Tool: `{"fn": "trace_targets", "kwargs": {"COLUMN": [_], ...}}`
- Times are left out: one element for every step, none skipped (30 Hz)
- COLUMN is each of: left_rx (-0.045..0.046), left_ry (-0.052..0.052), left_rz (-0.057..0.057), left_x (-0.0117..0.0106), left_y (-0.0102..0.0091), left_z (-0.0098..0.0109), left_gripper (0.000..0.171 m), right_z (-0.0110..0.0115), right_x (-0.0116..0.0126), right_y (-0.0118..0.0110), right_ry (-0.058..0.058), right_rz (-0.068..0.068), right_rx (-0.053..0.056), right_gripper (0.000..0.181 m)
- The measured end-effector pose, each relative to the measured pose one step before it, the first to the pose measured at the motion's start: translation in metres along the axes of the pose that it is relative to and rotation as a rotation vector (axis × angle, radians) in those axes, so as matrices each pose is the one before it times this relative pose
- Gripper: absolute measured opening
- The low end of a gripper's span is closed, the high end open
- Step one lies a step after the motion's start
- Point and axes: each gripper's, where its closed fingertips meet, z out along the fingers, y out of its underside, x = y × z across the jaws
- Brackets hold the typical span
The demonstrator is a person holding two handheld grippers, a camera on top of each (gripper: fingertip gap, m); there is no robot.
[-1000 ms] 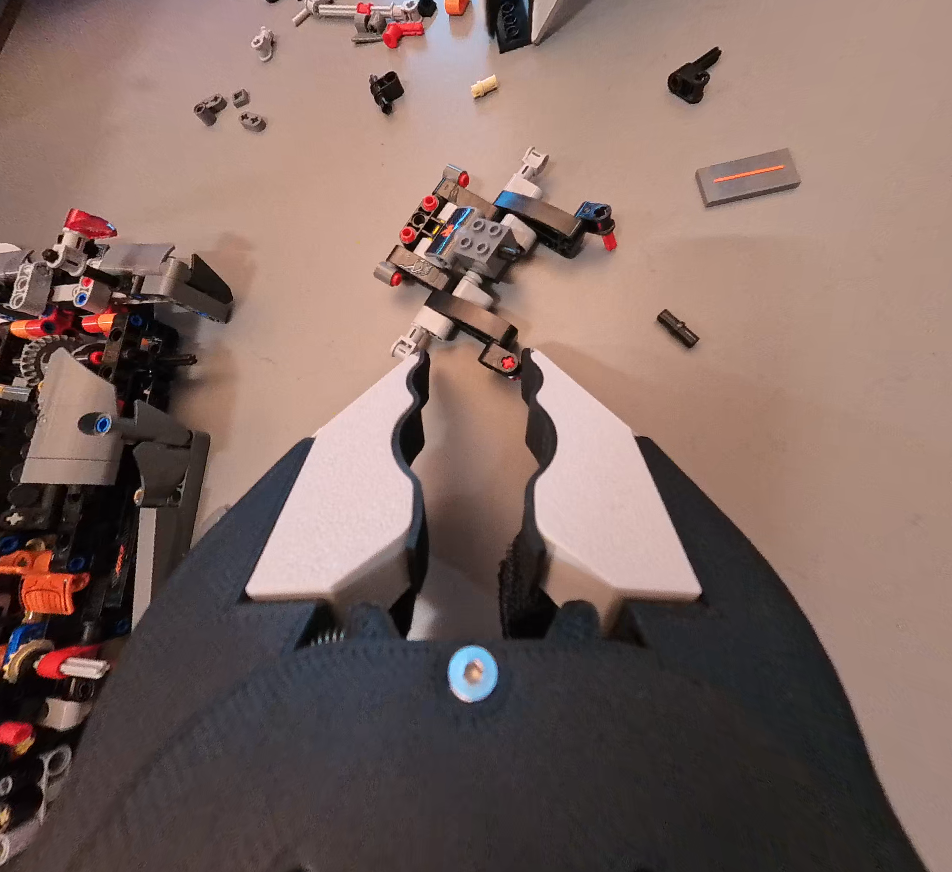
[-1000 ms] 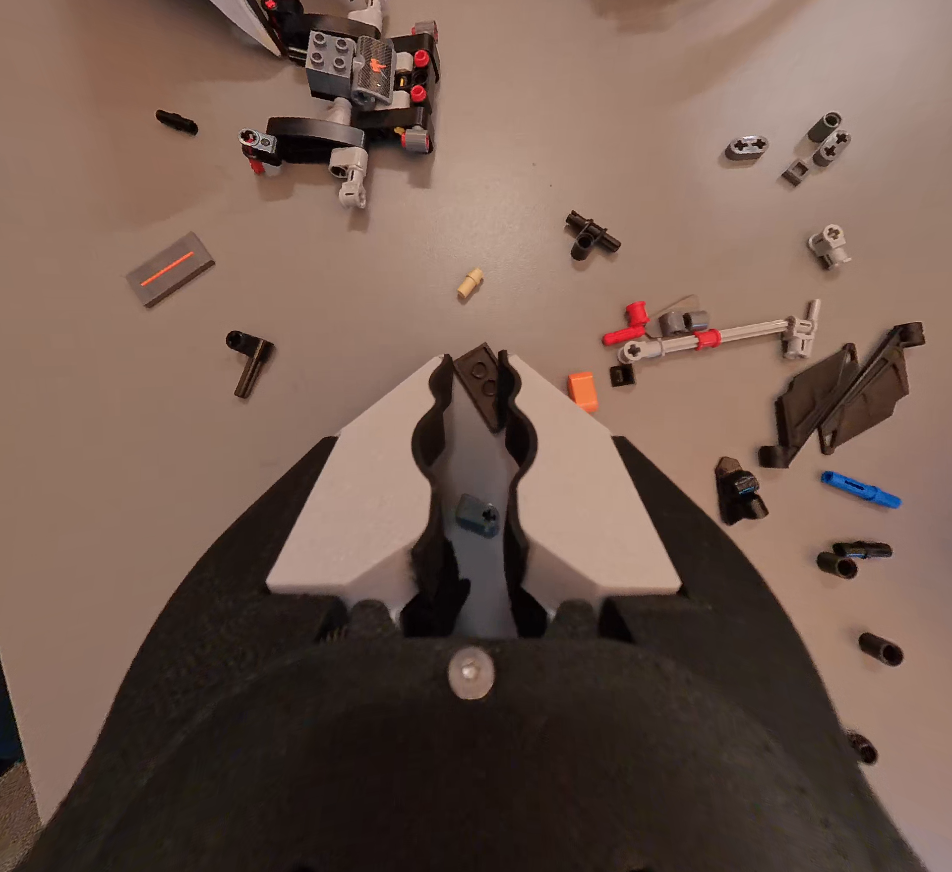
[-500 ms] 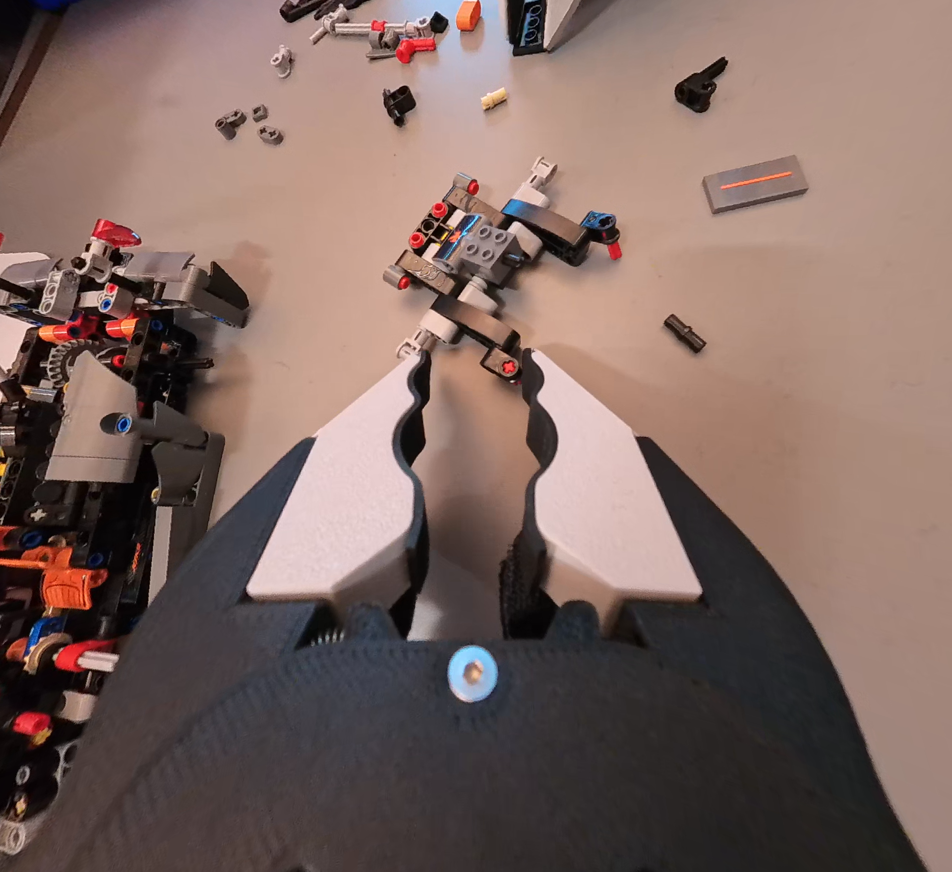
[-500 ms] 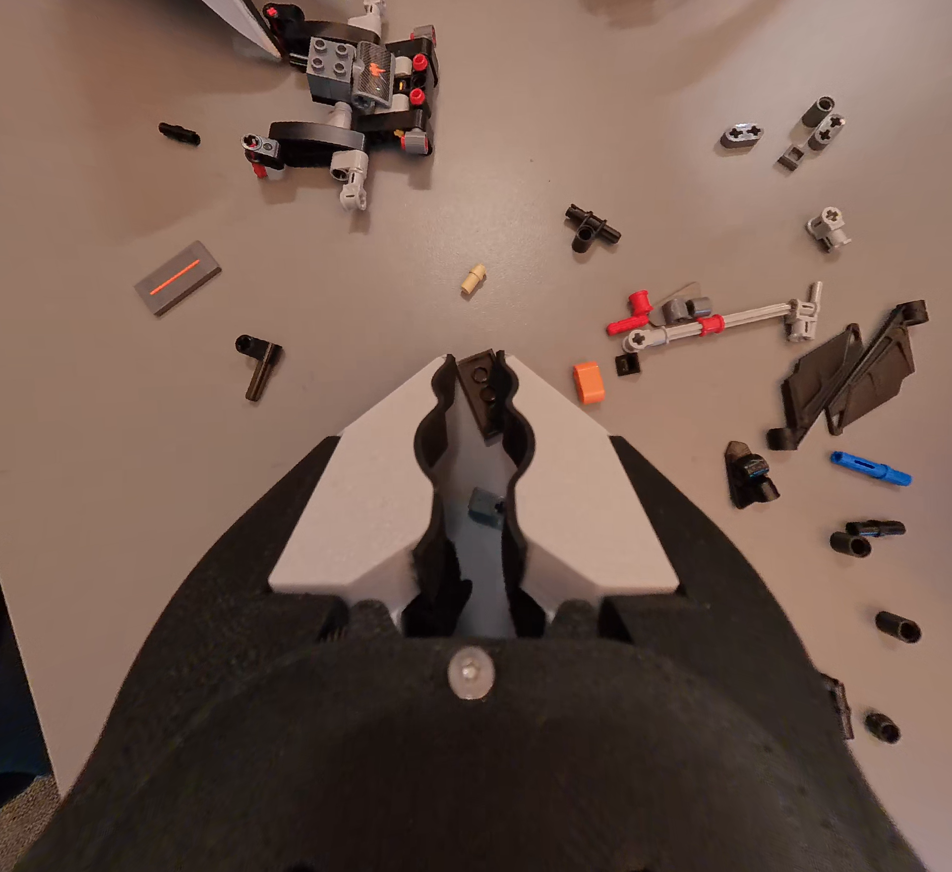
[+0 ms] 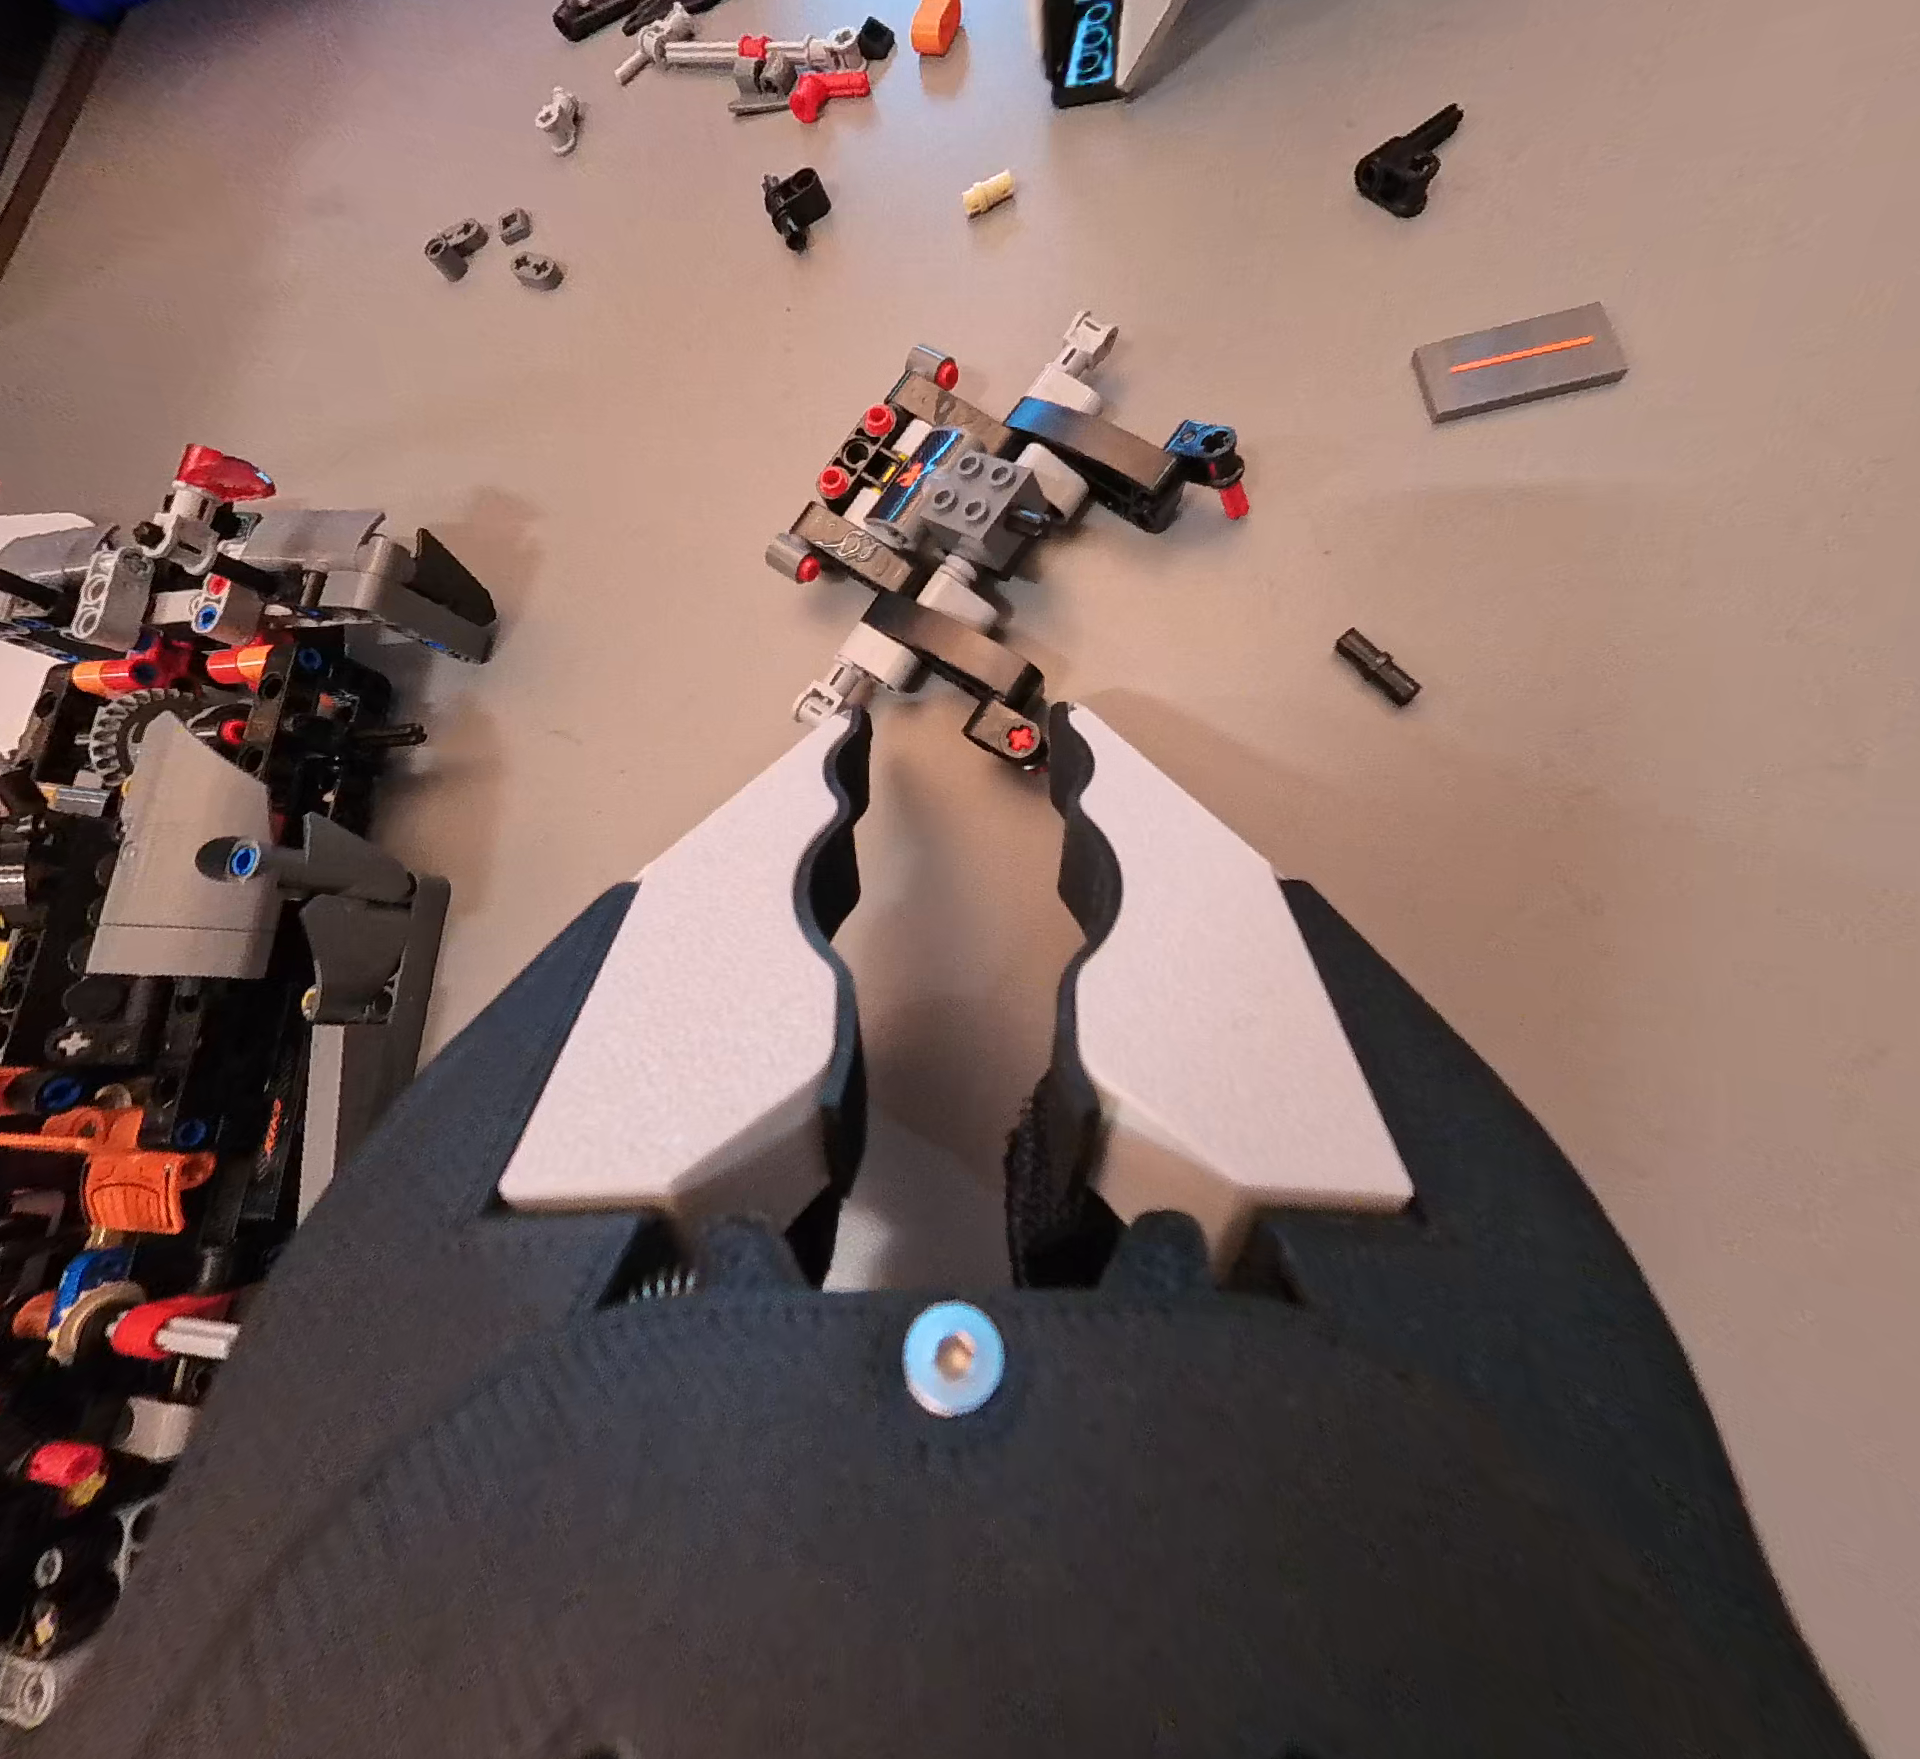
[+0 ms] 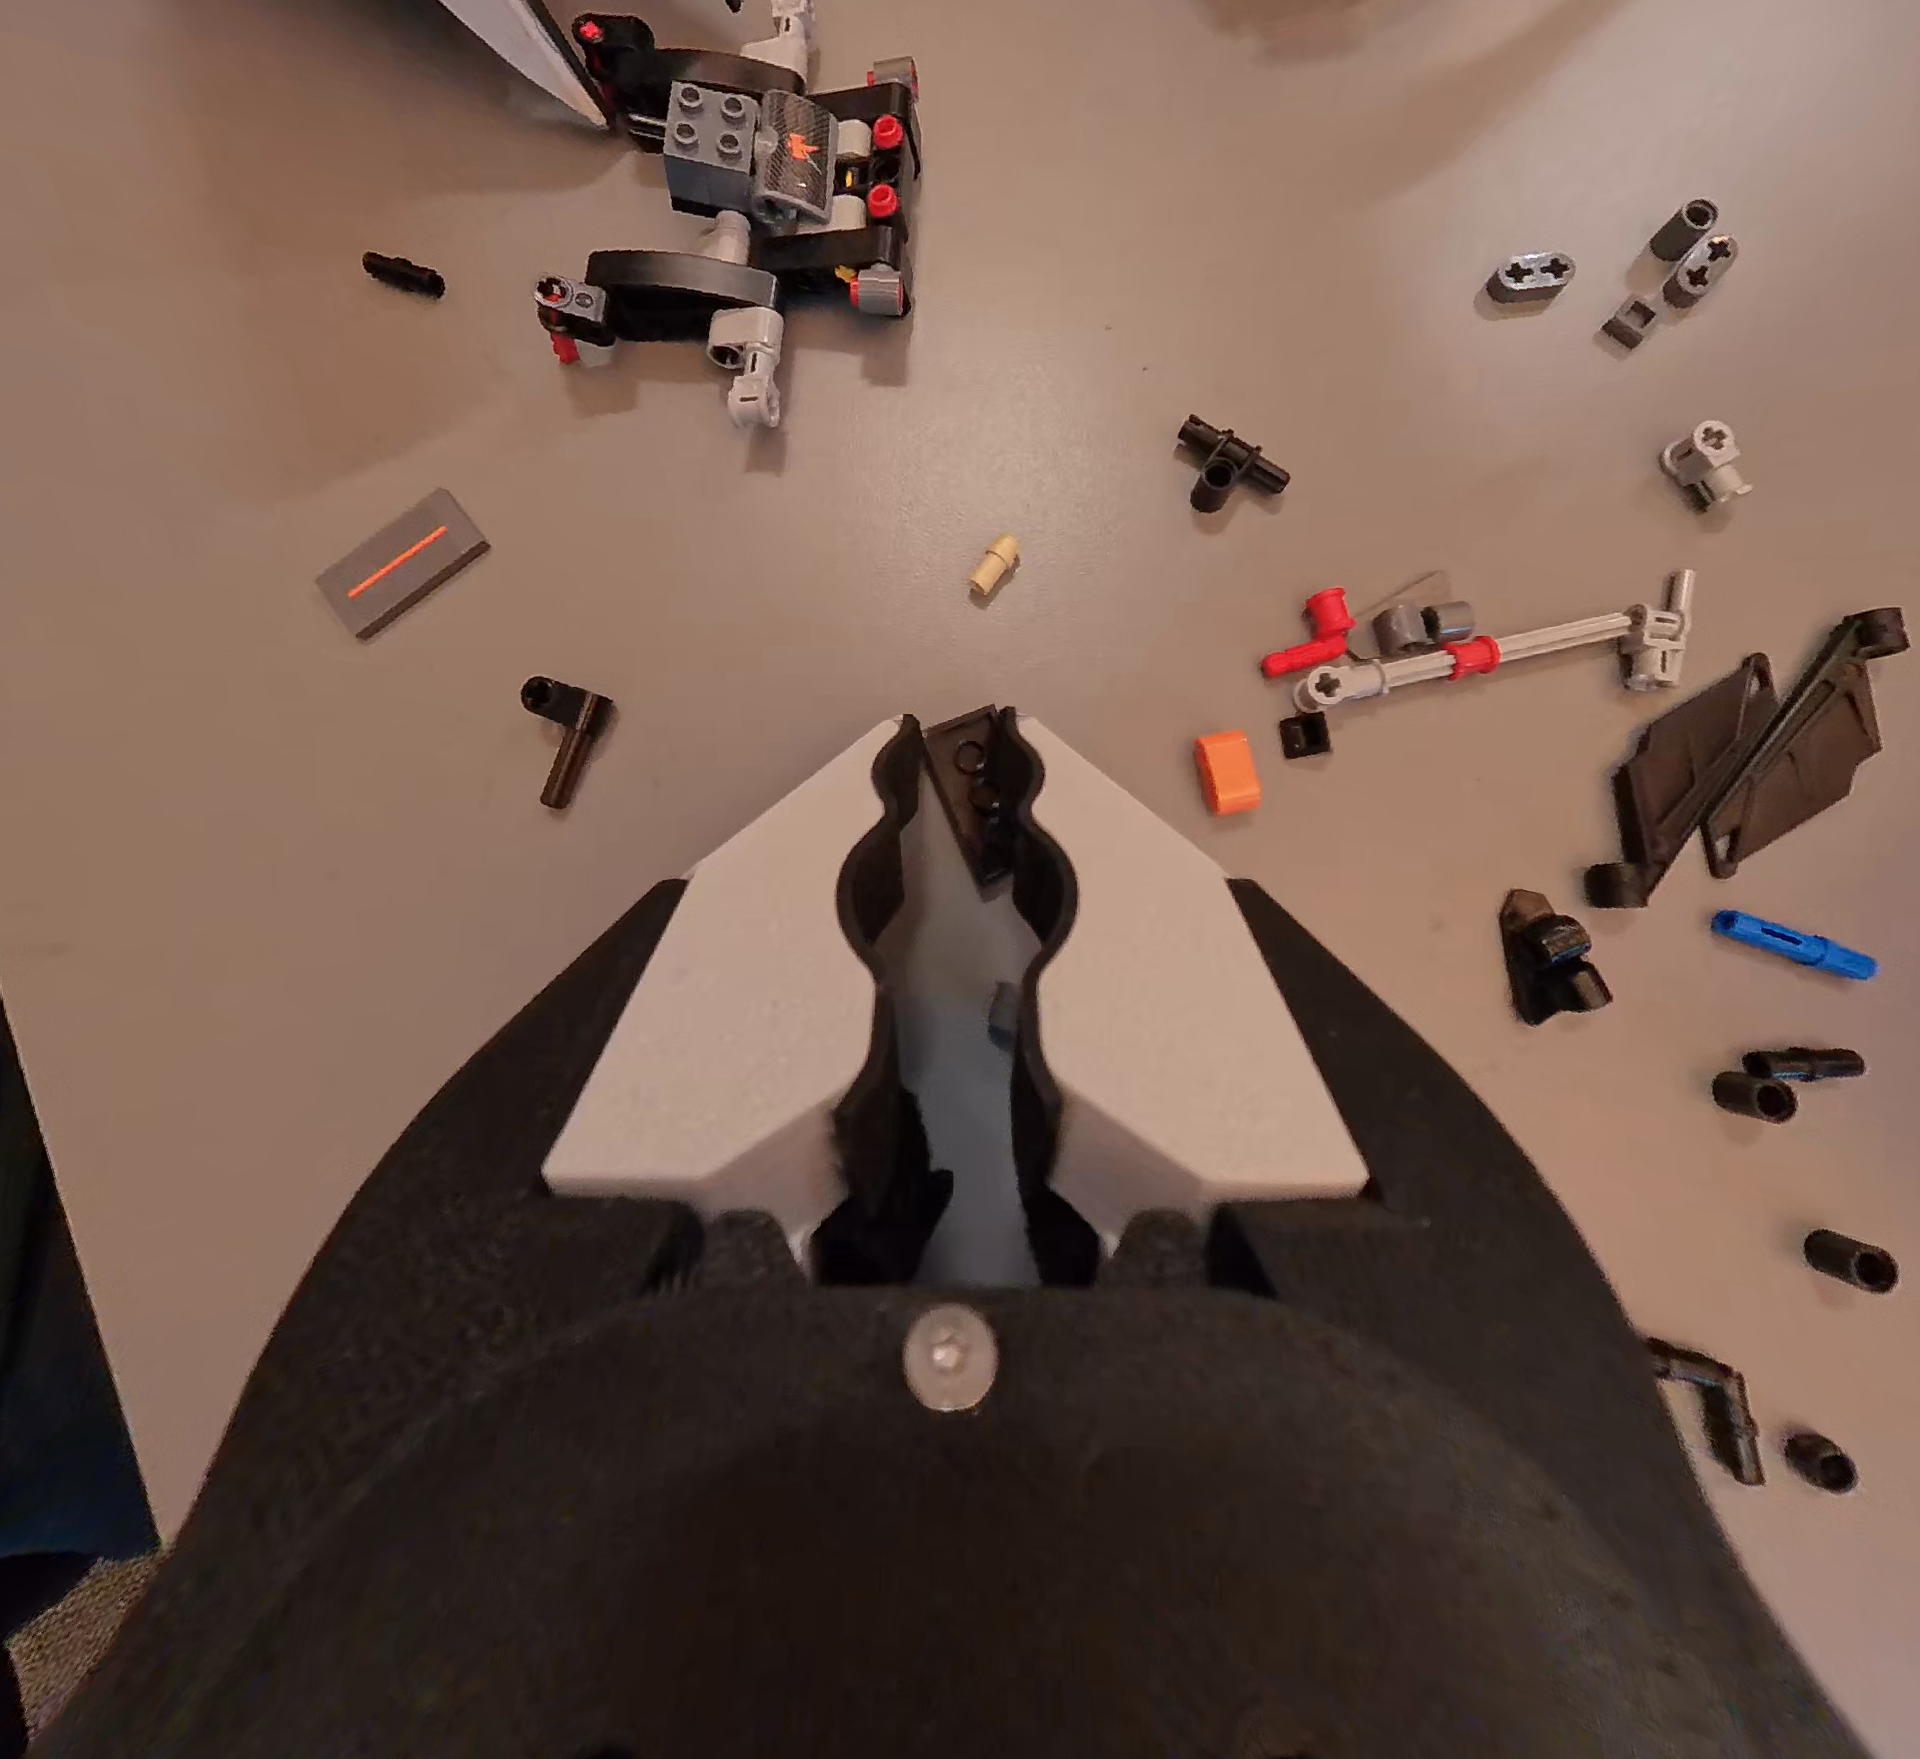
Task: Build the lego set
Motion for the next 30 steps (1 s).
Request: {"fn": "trace_targets", "kwargs": {"left_rx": [-0.00027,0.00008,0.00047,0.00052,0.00019,-0.00053,-0.00086,-0.0007,-0.00032,-0.00005,-0.00002,-0.00005,-0.00004,-0.0001,-0.00045,-0.00066,-0.00052,-0.00045,-0.00045,0.00017,0.0004,0.00112,0.00249,0.00246,0.00003,-0.00001,0.00088,-0.00145,-0.00115,-0.00023], "left_ry": [-0.0004,-0.0002,-0.0007,-0.0008,-0.0002,-0.0001,-0.0003,-0.0001,0.0,0.0001,0.0001,-0.0001,0.0001,0.0002,0.0005,0.0006,0.0002,-0.0003,-0.0002,0.0009,0.0,-0.0016,-0.0027,-0.0017,0.0002,0.0009,0.0016,0.0021,0.0022,0.0003], "left_rz": [0.0003,0.0004,-0.0001,-0.0005,-0.0003,-0.0003,-0.0001,0.0001,-0.0003,-0.0007,-0.0005,-0.0003,0.0,-0.0001,-0.0004,-0.0005,0.0,0.0003,0.0005,0.0011,0.0,-0.0005,0.001,0.0022,0.0009,0.0011,0.0012,-0.0006,-0.0006,0.0003], "left_x": [0.0,0.00002,-0.00011,-0.00016,-0.00011,-0.00002,0.00002,-0.00008,-0.00001,-0.00007,-0.00011,0.00001,-0.00004,0.00006,-0.00003,0.00002,0.0,0.00001,0.00004,0.00018,0.00005,-0.00027,-0.00011,0.00011,0.0003,0.00031,0.0003,0.00013,0.00022,0.00002], "left_y": [-0.00001,0.00011,-0.00014,-0.00002,-0.00005,0.0001,0.0001,0.00005,0.00007,0.00001,-0.00007,0.00001,-0.00004,0.00009,0.00007,0.0,0.0001,0.00001,0.00009,-0.00003,-0.00001,-0.0002,-0.00026,-0.00019,0.00018,0.00016,-0.00015,0.00018,0.00009,0.00003], "left_z": [0.00001,0.0,-0.00003,0.00001,-0.00008,0.0001,0.0001,0.00002,0.00011,0.00004,-0.00002,0.0,0.00007,0.00006,0.00001,0.0001,0.0001,-0.00001,0.00006,-0.00003,-0.00004,-0.00015,-0.00036,-0.00034,-0.00033,-0.00012,-0.00012,0.00015,0.0002,-0.00002], "left_gripper": [0.033,0.033,0.033,0.033,0.033,0.033,0.033,0.033,0.033,0.033,0.033,0.033,0.033,0.033,0.033,0.033,0.033,0.033,0.033,0.033,0.034,0.034,0.034,0.034,0.034,0.034,0.034,0.034,0.034,0.034], "right_z": [-0.00035,-0.00066,-0.0009,-0.00043,0.00036,0.00105,0.00132,0.00105,0.0003,-0.00049,-0.00104,-0.00157,-0.00165,-0.0015,-0.00099,-0.00016,0.00081,0.00097,0.00036,-0.00013,-0.0006,-0.00087,-0.00117,-0.00142,-0.00109,-0.00053,0.00011,0.00069,0.00078,-0.00009], "right_x": [-0.0003,0.00008,-0.00068,-0.00225,-0.00184,-0.00006,0.00096,0.00078,-0.00029,-0.0008,-0.00031,0.00058,0.00078,0.00067,0.00085,0.00038,0.0006,0.00138,0.00069,0.00011,0.00022,-0.00046,-0.00195,-0.00216,-0.00061,0.00042,0.00044,-0.00082,-0.00002,0.00184], "right_y": [-0.0003,-0.00079,-0.00156,-0.00114,0.00007,0.0016,0.00211,0.00135,-0.00009,-0.00129,-0.00142,-0.00097,-0.00043,-0.00005,0.00072,0.00177,0.00299,0.0019,0.00069,0.00038,0.0003,-0.00025,-0.0012,-0.00108,0.00031,0.00183,0.00277,0.00264,0.00105,-0.00149], "right_ry": [0.0004,0.0038,-0.0024,-0.0139,-0.0107,0.0021,0.0093,0.0078,0.0023,-0.0011,0.0004,0.0058,0.0062,0.003,0.001,-0.0021,-0.0006,0.0051,0.0011,-0.0035,-0.0004,0.0014,-0.0055,-0.0064,0.003,0.0098,0.0092,0.0014,0.006,0.0177], "right_rz": [0.0,-0.0033,-0.0017,0.0025,0.0018,-0.0011,-0.002,-0.002,-0.0021,0.0001,0.0023,0.0018,0.0012,0.0036,0.0063,0.0063,0.0044,0.0029,0.0059,0.0097,0.0054,-0.002,-0.0027,-0.0001,-0.0017,-0.0068,-0.0107,-0.0136,-0.0127,-0.0136], "right_rx": [0.0017,0.0055,0.0096,0.0084,-0.0001,-0.0096,-0.0133,-0.0086,0.0016,0.0081,0.0076,0.0047,0.002,0.0,-0.0024,-0.0076,-0.0132,-0.0056,0.0008,-0.0004,-0.0045,-0.001,0.0059,0.0058,-0.0008,-0.0089,-0.0142,-0.0158,-0.0099,-0.0002], "right_gripper": [0.009,0.002,0.0,0.0,0.001,0.001,0.0,0.0,0.001,0.004,0.008,0.011,0.014,0.017,0.02,0.021,0.021,0.017,0.013,0.009,0.006,0.009,0.012,0.015,0.017,0.02,0.022,0.024,0.024,0.023]}}
